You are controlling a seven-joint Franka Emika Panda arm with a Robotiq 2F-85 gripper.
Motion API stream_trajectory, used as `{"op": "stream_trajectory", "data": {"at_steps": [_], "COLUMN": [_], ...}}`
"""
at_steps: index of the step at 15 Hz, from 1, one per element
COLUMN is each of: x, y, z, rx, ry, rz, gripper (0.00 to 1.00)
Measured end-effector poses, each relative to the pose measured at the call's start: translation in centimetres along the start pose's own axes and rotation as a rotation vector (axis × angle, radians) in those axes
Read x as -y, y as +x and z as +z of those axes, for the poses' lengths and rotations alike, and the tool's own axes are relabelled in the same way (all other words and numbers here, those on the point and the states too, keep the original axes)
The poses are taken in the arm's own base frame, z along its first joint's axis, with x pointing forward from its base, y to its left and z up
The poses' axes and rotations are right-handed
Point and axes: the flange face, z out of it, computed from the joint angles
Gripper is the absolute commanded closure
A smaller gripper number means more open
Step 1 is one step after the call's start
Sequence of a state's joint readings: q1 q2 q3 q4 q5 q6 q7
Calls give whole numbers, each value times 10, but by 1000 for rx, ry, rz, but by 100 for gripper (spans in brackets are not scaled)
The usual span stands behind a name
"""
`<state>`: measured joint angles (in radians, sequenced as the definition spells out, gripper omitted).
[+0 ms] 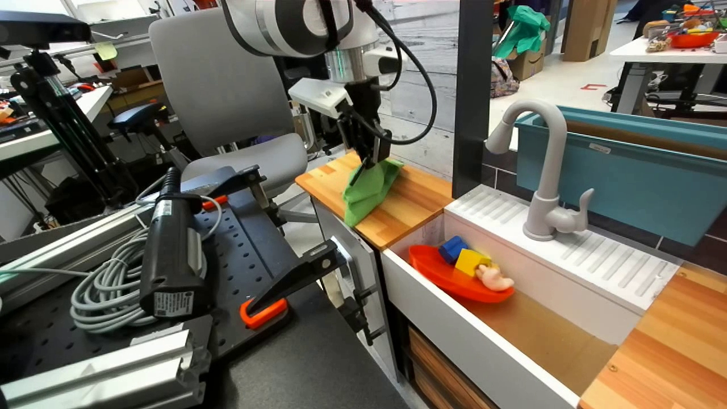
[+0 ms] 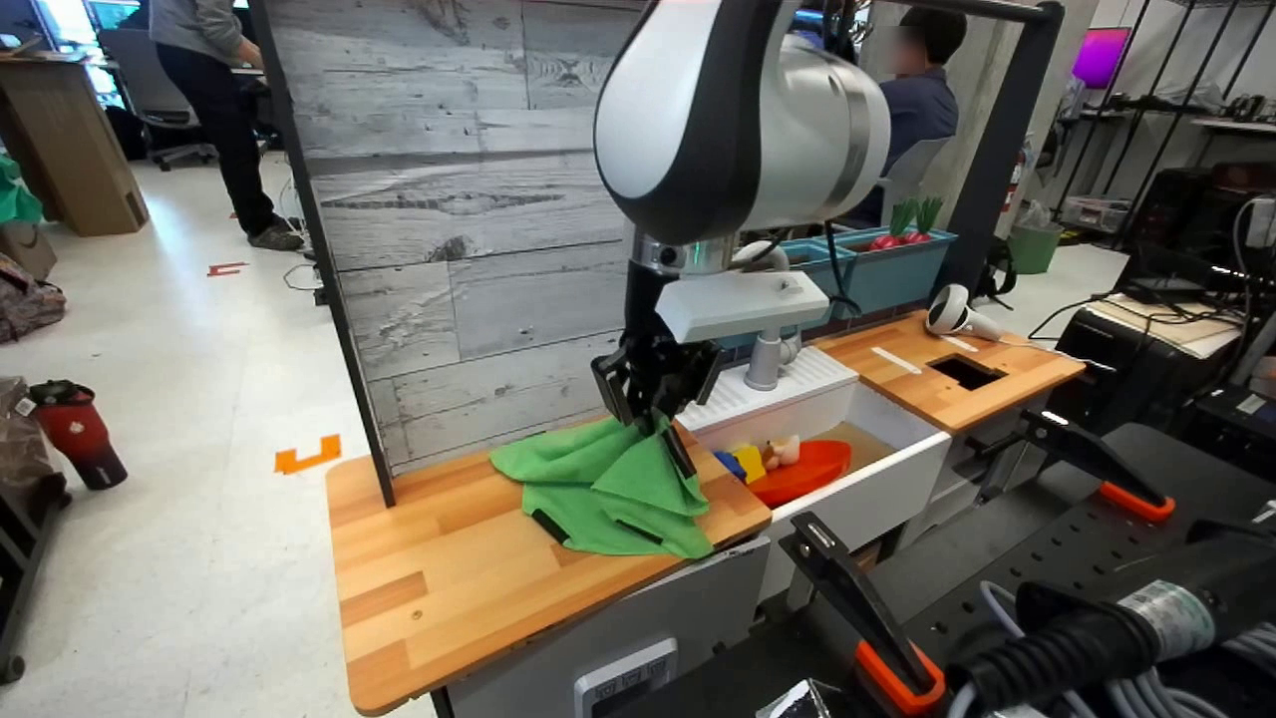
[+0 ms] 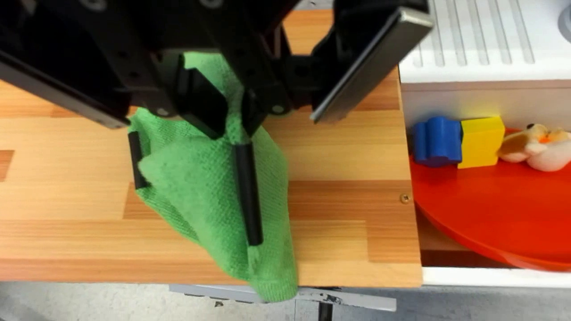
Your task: Fold the green cloth
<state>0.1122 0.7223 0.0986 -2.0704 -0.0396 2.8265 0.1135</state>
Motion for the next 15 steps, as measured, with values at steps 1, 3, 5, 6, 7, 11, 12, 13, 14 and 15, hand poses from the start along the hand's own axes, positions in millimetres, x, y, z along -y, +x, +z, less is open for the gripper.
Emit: {"op": "stream_trajectory", "data": {"at_steps": [1,3,5,6,7,11,12,13,14,15], "x": [-6,-15,-17,-17,-17,-8,-4,0,2,4], "y": [-1,0,4,6,8,15,16,18,20,22], "z": [6,18,30,37,44,77,84,90,90,89], "rx": [8,19,24,26,27,40,42,43,41,37], "ry": [-1,-5,-4,-3,-2,2,3,2,0,-1], "rz": [11,25,32,34,35,27,23,19,15,12], "gripper": [97,97,97,97,97,97,97,64,62,56]}}
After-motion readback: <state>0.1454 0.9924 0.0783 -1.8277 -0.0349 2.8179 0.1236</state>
